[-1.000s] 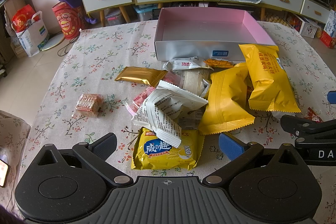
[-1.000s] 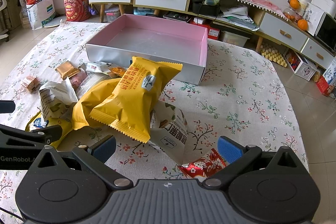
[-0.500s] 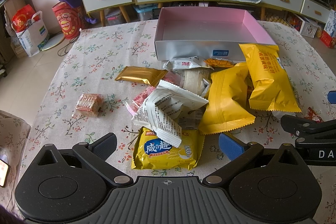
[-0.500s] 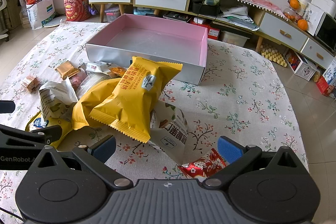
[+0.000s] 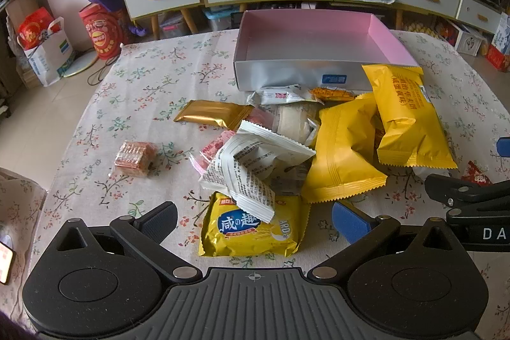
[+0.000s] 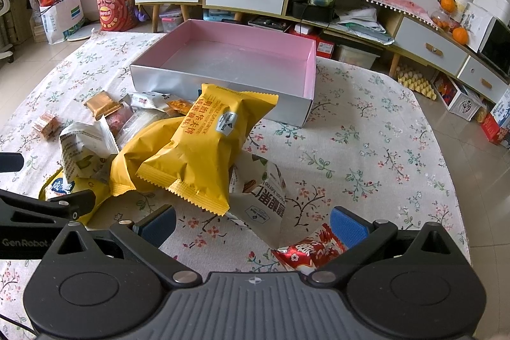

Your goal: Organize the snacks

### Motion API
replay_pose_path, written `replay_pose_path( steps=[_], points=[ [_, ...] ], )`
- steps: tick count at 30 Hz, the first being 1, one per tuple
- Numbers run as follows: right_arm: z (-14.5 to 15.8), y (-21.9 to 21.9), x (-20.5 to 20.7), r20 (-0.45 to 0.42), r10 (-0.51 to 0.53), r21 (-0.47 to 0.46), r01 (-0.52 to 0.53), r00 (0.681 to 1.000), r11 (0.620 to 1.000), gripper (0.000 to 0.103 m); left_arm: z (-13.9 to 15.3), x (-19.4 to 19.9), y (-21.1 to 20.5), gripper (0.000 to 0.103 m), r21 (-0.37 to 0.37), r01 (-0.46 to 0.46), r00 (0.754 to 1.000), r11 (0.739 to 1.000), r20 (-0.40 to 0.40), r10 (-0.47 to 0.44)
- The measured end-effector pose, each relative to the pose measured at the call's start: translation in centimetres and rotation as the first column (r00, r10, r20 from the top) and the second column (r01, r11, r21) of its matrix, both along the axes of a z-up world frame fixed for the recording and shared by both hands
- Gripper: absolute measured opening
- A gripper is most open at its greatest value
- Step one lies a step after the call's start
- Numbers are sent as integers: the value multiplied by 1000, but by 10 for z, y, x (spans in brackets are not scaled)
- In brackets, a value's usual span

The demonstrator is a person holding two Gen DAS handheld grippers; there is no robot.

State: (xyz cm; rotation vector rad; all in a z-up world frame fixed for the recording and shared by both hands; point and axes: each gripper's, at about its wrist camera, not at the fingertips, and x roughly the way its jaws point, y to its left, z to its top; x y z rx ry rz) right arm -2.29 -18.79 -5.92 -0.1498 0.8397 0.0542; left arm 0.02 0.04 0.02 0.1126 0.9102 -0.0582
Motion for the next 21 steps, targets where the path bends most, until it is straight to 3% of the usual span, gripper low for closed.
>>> replay_pose_path(
  steps=[21],
  points=[
    [0,1,0,-3,1,-5,-1,1000,1000,83,-2,1,1,103,3,2,1000,1000,0,-2]
  ],
)
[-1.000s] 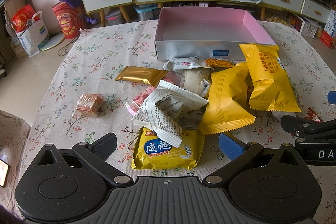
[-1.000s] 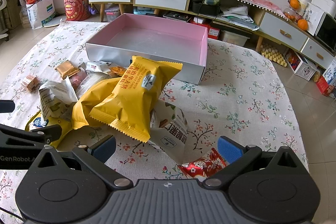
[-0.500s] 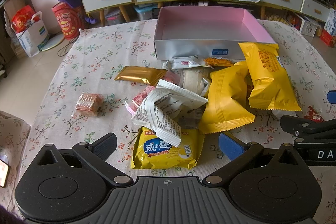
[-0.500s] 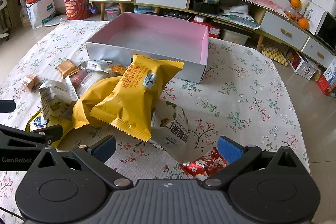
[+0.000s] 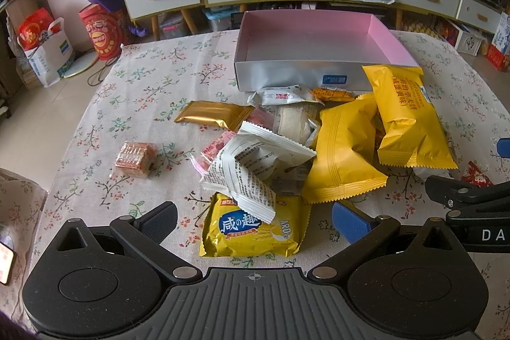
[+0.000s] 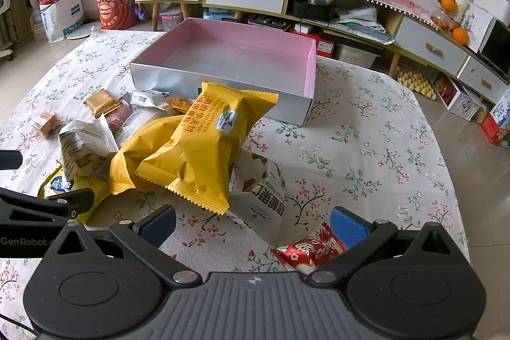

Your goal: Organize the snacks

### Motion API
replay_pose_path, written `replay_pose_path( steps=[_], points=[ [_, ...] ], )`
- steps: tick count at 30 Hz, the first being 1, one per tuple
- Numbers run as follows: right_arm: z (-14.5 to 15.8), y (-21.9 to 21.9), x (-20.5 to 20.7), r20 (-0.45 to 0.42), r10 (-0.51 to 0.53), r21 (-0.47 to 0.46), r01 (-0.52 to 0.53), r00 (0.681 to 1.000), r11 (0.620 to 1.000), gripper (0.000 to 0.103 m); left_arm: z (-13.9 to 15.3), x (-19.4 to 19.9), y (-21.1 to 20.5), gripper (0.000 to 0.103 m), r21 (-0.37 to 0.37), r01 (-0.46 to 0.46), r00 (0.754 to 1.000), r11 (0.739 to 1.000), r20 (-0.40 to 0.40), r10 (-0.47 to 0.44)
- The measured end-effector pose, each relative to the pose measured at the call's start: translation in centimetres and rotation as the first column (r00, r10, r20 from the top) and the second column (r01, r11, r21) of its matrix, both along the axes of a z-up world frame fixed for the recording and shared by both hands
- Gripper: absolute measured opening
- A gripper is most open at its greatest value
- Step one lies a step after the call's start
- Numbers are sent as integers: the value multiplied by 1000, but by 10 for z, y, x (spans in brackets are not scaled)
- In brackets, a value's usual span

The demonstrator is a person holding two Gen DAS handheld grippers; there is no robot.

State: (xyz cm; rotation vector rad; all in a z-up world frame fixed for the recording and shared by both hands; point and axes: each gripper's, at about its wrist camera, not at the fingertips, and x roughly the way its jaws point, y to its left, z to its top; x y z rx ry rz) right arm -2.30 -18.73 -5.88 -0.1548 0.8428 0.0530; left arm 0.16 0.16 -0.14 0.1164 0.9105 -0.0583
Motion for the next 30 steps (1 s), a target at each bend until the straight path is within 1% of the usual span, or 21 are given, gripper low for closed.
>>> replay_pose_path(
  steps=[11,14,18,22,26,28,30],
  points=[
    [0,0,0,-1,-1,-3,1,1000,1000,83,0,0,0,103,1,1,1000,1000,0,-1],
    [-1,-1,1,-3,-4,-9,4,1000,1000,83,0,-1,-2,103,13,-3,1000,1000,5,2],
    [-1,-1,3,-8,-18,-37,18,1000,999,83,6,1,0,103,15,-1,1000,1000,14,1],
    [6,-2,2,26,-28,-48,30,999,998,83,13,0,0,103,39,17,998,999,52,-19],
    [10,1,2,23,-12,-88,14,1000,996,83,17,-2,-1,103,99,51,994,994,92,-60],
    [10,3,2,6,9,-96,-9,1000,995,83,19,-2,-2,103,119,82,992,990,89,-92],
    [12,4,4,-7,26,-88,-27,1000,996,83,21,1,0,103,119,119,989,986,71,-128]
  ],
)
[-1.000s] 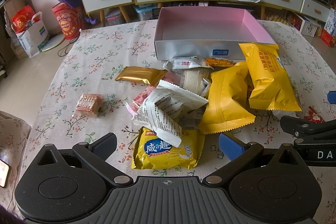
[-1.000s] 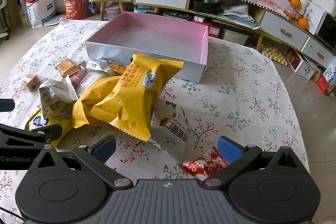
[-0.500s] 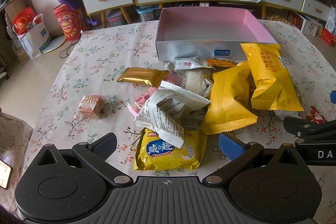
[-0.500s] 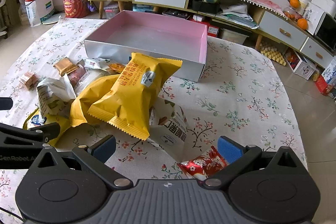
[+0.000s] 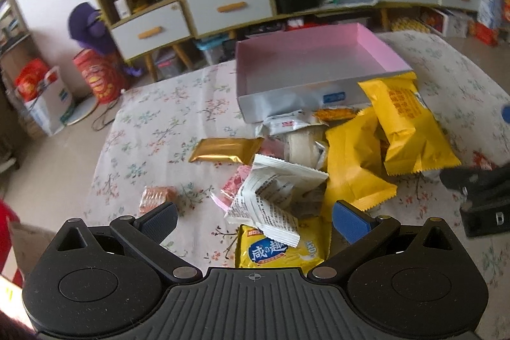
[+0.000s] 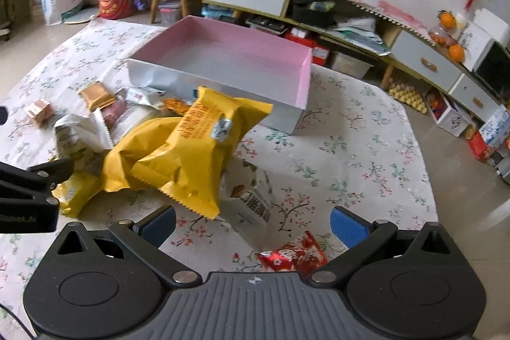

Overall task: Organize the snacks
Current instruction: 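Grasp the yellow bread packet with the right gripper while the left grasps the white pastry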

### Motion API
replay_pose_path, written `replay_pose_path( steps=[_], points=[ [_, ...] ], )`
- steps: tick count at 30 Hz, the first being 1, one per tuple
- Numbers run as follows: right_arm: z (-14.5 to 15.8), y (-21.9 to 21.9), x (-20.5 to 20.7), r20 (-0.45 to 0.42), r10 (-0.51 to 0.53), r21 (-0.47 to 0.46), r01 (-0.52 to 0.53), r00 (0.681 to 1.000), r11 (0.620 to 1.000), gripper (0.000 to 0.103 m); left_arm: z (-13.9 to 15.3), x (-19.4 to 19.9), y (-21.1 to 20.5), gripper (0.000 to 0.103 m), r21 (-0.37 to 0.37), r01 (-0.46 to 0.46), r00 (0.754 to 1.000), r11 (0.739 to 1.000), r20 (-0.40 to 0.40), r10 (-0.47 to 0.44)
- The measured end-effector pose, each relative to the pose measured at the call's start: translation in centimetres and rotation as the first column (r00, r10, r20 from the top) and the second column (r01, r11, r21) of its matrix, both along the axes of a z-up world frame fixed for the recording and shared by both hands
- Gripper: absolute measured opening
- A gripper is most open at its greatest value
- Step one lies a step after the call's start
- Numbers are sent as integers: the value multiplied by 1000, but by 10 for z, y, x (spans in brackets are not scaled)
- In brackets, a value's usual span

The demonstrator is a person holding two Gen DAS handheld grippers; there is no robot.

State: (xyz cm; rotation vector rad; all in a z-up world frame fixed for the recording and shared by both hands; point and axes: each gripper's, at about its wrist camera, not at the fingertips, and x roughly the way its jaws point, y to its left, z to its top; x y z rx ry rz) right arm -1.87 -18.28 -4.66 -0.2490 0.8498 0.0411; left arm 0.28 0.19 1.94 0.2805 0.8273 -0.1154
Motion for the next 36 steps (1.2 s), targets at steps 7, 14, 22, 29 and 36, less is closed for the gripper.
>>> replay_pose_path(
  steps=[7,14,22,29,36],
  points=[
    [19,-3,14,0,2,31,-2,1000,1000,83,13,22,23,103,-87,44,999,995,-11,-45],
    [30,-16,42,-70,-19,222,35,997,974,80,12,61,45,103,-170,46,995,984,-84,-61],
    [25,-11,63,-122,42,396,10,992,918,61,-10,89,68,99,-346,-15,974,938,-217,-65],
    [14,-13,74,-176,54,404,22,983,915,47,-16,92,52,91,-353,91,948,931,-257,-190],
    [8,-10,77,-200,75,384,7,977,924,41,-25,86,41,77,-319,151,926,936,-286,-247]
  ],
)
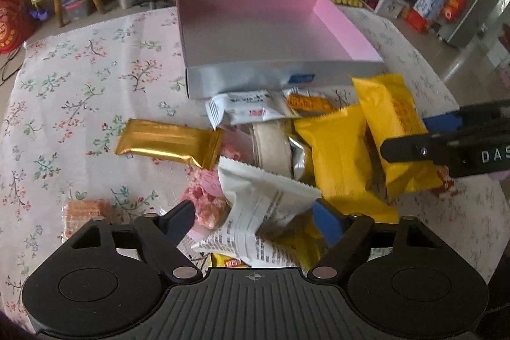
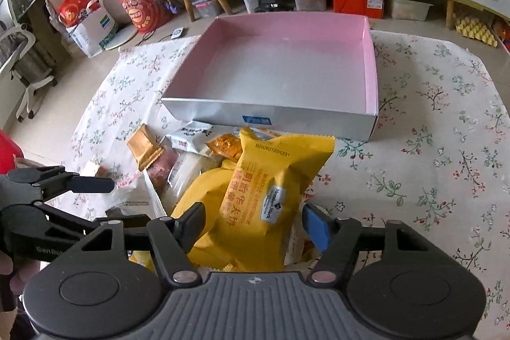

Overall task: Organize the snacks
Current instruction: 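Grasp the yellow bread packet with the right gripper while the left grasps the white pastry, then carry both packets into the pink box and open both grippers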

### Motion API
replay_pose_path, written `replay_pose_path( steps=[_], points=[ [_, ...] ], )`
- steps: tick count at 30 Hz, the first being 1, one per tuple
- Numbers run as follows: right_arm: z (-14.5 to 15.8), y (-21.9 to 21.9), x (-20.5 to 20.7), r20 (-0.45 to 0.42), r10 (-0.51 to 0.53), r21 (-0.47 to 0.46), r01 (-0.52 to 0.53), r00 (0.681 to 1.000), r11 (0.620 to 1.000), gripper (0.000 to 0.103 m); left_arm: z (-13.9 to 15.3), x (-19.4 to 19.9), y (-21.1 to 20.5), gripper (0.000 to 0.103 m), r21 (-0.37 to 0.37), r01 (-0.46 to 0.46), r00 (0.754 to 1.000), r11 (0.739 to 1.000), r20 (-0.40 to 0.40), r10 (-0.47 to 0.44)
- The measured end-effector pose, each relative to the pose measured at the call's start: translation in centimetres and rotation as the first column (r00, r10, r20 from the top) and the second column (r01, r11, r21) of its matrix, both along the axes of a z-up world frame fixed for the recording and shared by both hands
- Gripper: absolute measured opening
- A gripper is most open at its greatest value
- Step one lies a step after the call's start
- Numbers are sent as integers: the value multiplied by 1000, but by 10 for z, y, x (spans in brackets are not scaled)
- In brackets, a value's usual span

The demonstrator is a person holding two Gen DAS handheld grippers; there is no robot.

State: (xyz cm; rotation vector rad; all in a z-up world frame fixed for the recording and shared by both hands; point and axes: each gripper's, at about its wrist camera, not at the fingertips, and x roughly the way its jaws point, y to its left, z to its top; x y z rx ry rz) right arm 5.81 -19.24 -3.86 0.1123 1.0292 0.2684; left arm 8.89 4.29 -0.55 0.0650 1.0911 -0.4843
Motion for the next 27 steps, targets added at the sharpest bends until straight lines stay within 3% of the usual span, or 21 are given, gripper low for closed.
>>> replay_pose_path(
  steps=[11,18,27],
  points=[
    [-6,-1,0,-12,1,-6,-1,1000,1000,28,-3,-6,0,40,23,-6,1000,1000,9,6],
    [-2,-4,-1,-1,-7,25,7,1000,1000,15,4,-8,1,32,12,-35,999,999,42,35],
    [11,-11,2,35,-29,60,27,999,998,12,20,-3,1,32,1,-84,992,996,94,84]
  ],
)
